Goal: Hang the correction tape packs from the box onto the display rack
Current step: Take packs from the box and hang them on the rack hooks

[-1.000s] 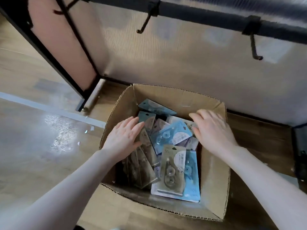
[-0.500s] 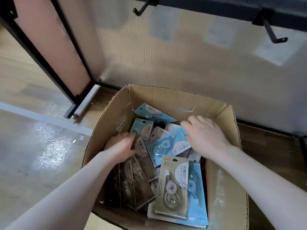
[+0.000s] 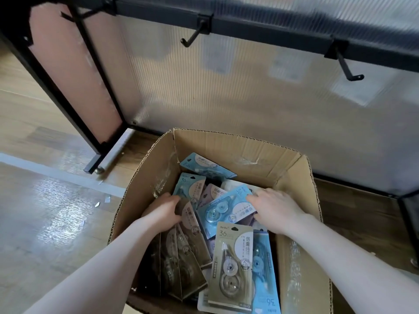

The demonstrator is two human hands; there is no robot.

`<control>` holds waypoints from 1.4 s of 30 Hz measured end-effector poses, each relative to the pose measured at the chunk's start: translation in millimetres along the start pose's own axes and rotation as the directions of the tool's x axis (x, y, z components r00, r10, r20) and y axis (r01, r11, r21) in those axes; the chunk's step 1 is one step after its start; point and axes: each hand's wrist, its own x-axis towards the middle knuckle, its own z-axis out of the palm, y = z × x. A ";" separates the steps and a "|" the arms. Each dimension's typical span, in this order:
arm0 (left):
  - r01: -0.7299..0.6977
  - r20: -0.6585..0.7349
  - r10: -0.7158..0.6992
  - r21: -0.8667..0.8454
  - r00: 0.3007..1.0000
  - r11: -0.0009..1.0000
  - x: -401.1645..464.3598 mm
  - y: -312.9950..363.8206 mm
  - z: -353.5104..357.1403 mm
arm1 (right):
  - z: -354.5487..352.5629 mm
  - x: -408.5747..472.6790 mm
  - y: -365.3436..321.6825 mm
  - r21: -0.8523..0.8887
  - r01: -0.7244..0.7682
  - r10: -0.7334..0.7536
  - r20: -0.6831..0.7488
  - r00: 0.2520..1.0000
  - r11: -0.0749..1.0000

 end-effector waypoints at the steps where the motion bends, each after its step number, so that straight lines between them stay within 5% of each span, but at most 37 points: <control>1: -0.007 -0.016 0.007 -0.005 1.000 1.000 -1.2 -0.4 -0.2 | 1.8 1.1 0.2 0.004 0.007 -0.007 0.020 1.000 1.000; 13: -0.142 -0.085 0.134 -0.093 0.987 0.986 -10.4 3.2 -8.9 | 19.6 3.4 -7.0 0.086 0.116 -0.126 0.132 0.983 0.990; 25: -0.281 -0.168 0.269 -0.048 0.948 0.959 -9.9 7.9 -23.7 | 25.7 6.0 -20.8 0.294 0.050 -0.141 0.298 0.944 0.954; 42: -0.375 -0.232 0.341 -0.120 0.911 0.919 -33.8 26.8 -50.4 | -2.3 -6.3 -1.5 0.673 -0.047 -0.045 0.119 0.992 0.738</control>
